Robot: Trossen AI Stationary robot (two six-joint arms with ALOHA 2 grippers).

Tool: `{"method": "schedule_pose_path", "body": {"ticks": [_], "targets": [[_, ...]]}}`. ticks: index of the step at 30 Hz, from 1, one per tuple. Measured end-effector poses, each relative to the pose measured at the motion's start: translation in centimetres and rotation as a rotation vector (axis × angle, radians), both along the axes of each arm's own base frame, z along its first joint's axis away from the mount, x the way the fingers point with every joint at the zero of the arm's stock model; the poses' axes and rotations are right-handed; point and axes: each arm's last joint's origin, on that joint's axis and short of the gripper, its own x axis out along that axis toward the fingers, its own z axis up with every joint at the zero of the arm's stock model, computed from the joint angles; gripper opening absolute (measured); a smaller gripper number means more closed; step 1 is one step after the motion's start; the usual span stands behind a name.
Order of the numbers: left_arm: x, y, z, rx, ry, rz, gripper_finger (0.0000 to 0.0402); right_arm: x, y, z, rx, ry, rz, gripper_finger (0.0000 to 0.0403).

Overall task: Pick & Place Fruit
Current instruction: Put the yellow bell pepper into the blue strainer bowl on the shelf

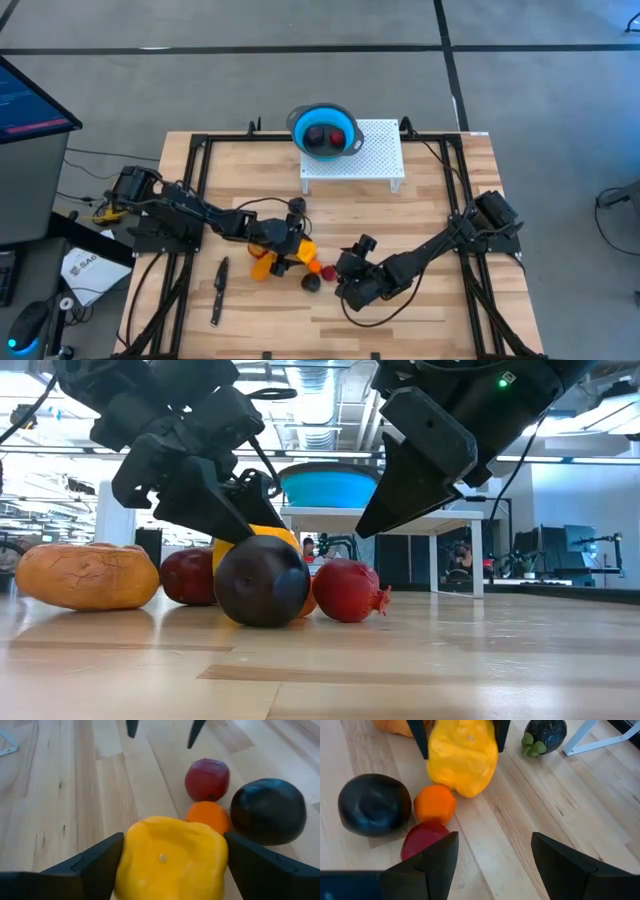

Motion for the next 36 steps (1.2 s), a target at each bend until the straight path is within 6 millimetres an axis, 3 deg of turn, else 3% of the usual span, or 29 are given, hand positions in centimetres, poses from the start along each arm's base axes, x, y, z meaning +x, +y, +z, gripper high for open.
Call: {"method": "schedule_pose_path", "body": {"ticks": [8, 13, 27, 30, 36], "targets": [[-0.1, 0.4, -0.2, -0.02, 0.01, 0.019, 0.036, 0.0, 0.0, 0.0, -0.001, -0.001, 0.002, 0.0244], [-0.1, 0.6, -0.4, -0.023, 0.017, 0.027, 0.0365, 0.1, 0.0, 0.0, -0.005, -0.002, 0.008, 0.0244], [0.1, 0.9, -0.4, -0.049, 0.018, 0.011, 0.0299, 0.2, -0.2, 0.0, -0.009, 0.001, 0.007, 0.0244], [-0.1, 1.0, 0.4, -0.081, -0.006, 0.04, 0.0298, 0.4, -0.7, -0.3, -0.014, 0.022, -0.004, 0.0244], [-1.0, 1.6, 5.1, -0.208, -0.183, 0.15, 0.0298, 0.0, -1.2, -0.4, -0.095, 0.044, -0.036, 0.0244]]}}
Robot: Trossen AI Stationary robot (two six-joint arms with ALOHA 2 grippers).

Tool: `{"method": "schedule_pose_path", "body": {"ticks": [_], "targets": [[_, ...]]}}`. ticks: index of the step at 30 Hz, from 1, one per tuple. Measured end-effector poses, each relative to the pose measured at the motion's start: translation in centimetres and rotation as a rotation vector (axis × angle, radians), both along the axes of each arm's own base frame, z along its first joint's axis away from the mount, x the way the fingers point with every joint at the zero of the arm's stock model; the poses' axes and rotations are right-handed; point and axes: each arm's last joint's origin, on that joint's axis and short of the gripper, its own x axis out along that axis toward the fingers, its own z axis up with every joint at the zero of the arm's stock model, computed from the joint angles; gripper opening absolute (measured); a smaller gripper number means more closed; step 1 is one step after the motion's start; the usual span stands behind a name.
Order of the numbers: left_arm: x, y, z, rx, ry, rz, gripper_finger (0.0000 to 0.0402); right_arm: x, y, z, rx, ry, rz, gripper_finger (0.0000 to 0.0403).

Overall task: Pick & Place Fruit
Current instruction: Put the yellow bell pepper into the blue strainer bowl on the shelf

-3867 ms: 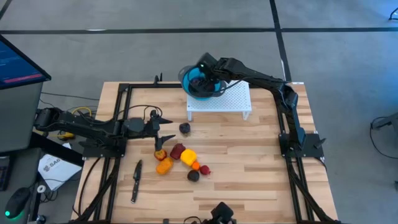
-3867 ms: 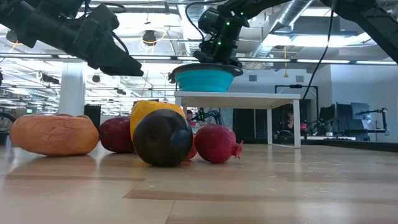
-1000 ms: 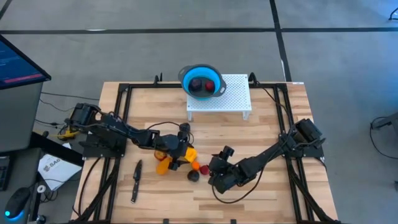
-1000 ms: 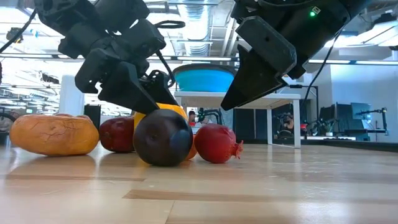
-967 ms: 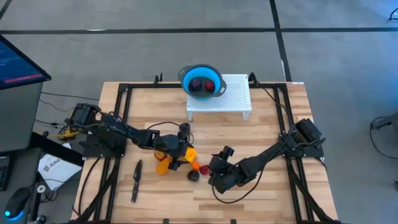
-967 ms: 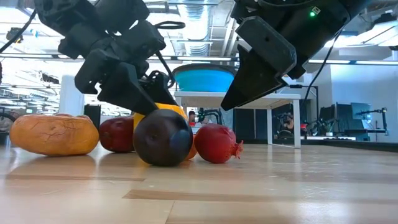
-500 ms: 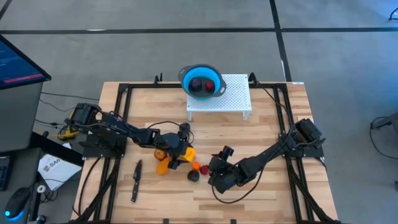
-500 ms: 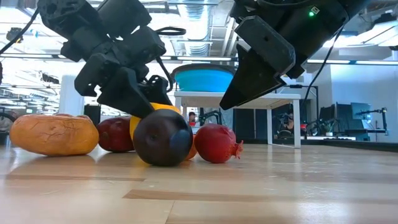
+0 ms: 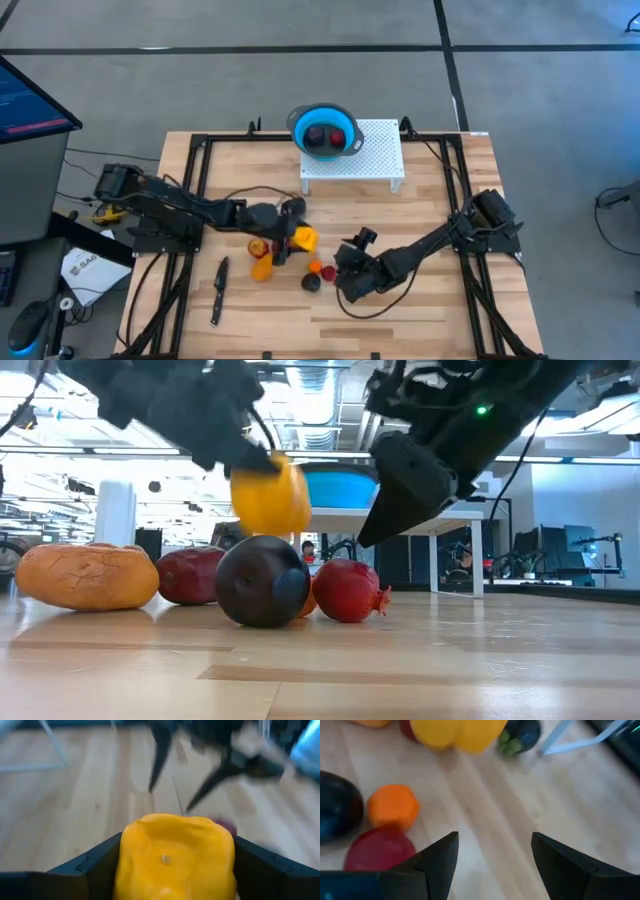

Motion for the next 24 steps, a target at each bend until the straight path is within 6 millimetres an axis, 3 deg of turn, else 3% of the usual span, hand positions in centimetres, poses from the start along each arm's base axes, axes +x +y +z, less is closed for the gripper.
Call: {"method": "schedule_pose_path", "body": {"ticks": [6, 10, 15, 20, 24], "targets": [[-1.8, 0.2, 5.1, -0.202, -0.233, 0.065, 0.0298, -1.8, 2.9, 0.8, -0.206, -0.134, 0.002, 0.0244], [-2.5, 0.2, 7.7, -0.307, -0.408, 0.066, 0.0299, -1.7, 4.3, 1.6, -0.304, -0.182, 0.048, 0.0248], [-2.8, 0.3, 9.1, -0.379, -0.525, 0.058, 0.0302, 0.2, 5.3, 4.5, -0.42, -0.152, 0.143, 0.0277], [-2.8, 0.3, 9.6, -0.404, -0.574, 0.053, 0.0302, 2.3, 5.3, 8.3, -0.588, -0.046, 0.235, 0.0333], [-2.9, 0.2, 9.8, -0.408, -0.593, 0.049, 0.0302, 3.0, 5.4, 11.4, -0.739, -0.006, 0.157, 0.0362]]}}
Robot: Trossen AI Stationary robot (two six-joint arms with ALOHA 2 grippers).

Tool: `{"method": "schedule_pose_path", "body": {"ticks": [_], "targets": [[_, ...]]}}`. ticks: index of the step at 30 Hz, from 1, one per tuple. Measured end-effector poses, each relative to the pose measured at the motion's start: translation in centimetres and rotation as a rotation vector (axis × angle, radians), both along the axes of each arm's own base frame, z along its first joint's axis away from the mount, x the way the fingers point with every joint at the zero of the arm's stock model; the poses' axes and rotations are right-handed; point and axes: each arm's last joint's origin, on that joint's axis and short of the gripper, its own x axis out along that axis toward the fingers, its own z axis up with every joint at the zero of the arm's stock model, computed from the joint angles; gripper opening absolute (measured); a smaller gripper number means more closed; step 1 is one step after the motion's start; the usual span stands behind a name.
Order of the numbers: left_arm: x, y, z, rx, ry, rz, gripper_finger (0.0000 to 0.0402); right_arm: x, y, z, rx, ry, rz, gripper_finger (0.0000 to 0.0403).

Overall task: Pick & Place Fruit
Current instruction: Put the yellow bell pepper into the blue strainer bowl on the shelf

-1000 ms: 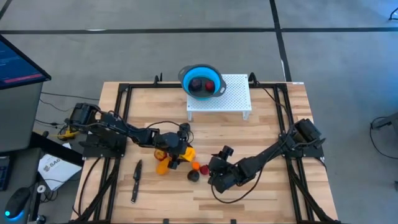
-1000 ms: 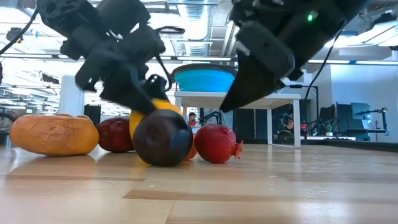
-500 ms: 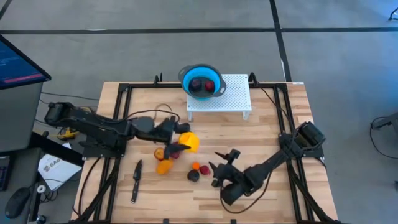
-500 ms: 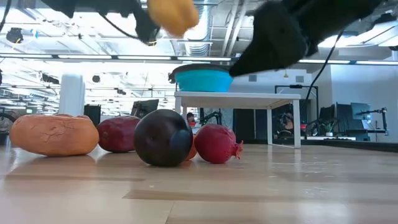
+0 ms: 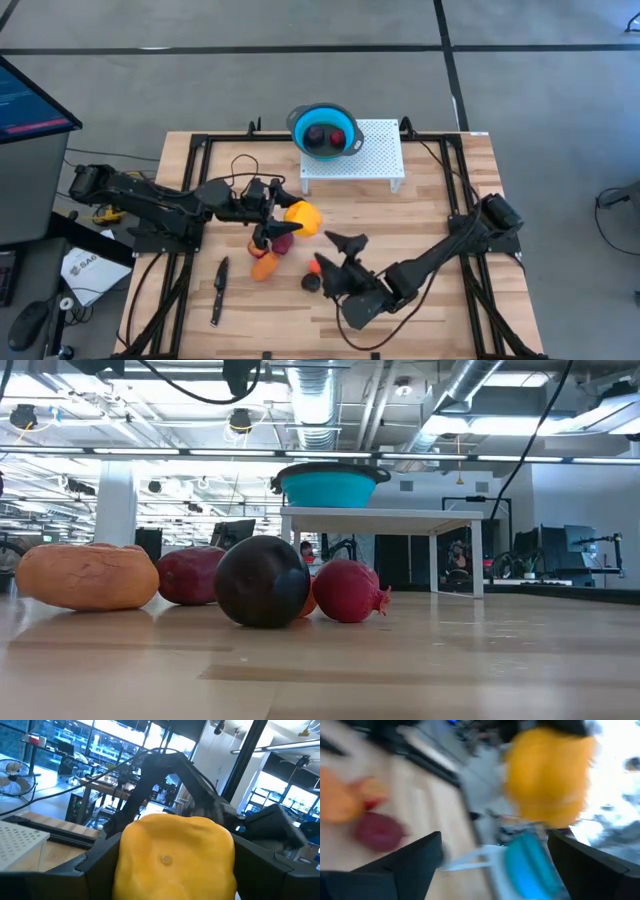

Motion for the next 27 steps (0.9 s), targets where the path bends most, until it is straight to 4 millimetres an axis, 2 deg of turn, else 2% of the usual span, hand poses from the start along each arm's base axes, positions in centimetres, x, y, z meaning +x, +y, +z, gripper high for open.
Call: {"method": "schedule_pose_path", "body": {"ticks": [3, 6, 14, 27], "targets": [[0.0, 0.0, 0.1, -0.005, -0.016, -0.001, 0.0302, -0.2, 0.2, 0.6, -0.091, 0.007, -0.074, 0.0366], [-0.1, 0.0, 0.4, -0.008, -0.046, -0.005, 0.0303, -0.2, 0.1, 0.5, -0.096, 0.01, -0.08, 0.0362], [-0.1, -0.1, 0.6, -0.017, -0.059, -0.007, 0.0303, 1.3, -2.1, 0.4, -0.084, -0.017, -0.158, 0.0345], [-0.1, -0.1, 0.6, -0.018, -0.064, -0.006, 0.0303, 2.4, -1.8, 2.9, -0.138, 0.011, -0.092, 0.0333]]}}
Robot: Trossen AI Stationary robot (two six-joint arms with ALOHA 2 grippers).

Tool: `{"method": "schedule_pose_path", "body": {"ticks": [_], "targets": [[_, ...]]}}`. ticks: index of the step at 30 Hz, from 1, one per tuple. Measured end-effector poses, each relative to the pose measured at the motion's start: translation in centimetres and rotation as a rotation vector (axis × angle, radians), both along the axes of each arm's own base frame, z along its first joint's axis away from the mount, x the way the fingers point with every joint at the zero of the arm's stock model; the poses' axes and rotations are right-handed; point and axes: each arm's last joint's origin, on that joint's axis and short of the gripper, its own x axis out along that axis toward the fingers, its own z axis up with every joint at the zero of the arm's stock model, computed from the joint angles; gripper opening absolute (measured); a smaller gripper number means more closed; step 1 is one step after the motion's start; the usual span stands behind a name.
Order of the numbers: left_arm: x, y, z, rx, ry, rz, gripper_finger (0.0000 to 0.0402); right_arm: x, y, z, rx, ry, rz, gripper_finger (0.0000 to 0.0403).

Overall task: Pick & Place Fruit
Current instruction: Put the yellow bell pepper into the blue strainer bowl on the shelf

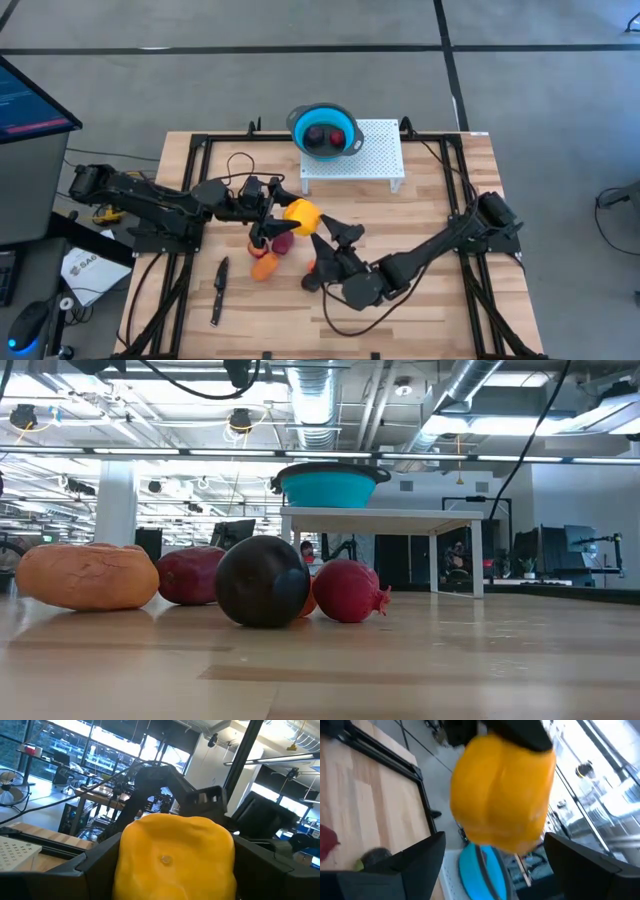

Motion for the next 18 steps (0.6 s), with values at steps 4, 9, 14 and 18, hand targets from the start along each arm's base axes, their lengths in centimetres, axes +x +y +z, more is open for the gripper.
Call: {"method": "schedule_pose_path", "body": {"ticks": [4, 9, 14, 18], "targets": [[0.0, 0.0, 0.0, -0.001, 0.001, 0.005, 0.0304, 0.6, -0.8, 0.4, -0.013, 0.01, 0.021, 0.0333], [0.0, 0.1, 0.0, -0.006, 0.001, 0.015, 0.0307, 1.3, -2.2, 0.7, -0.032, 0.029, 0.016, 0.033], [0.0, 0.1, 0.0, -0.013, 0.001, 0.015, 0.0308, 1.7, -2.9, 0.9, -0.041, 0.035, 0.019, 0.0329], [-0.2, 0.2, -0.5, -0.031, 0.005, 0.003, 0.0308, 1.7, -2.7, 0.9, -0.051, 0.044, 0.043, 0.032]]}}
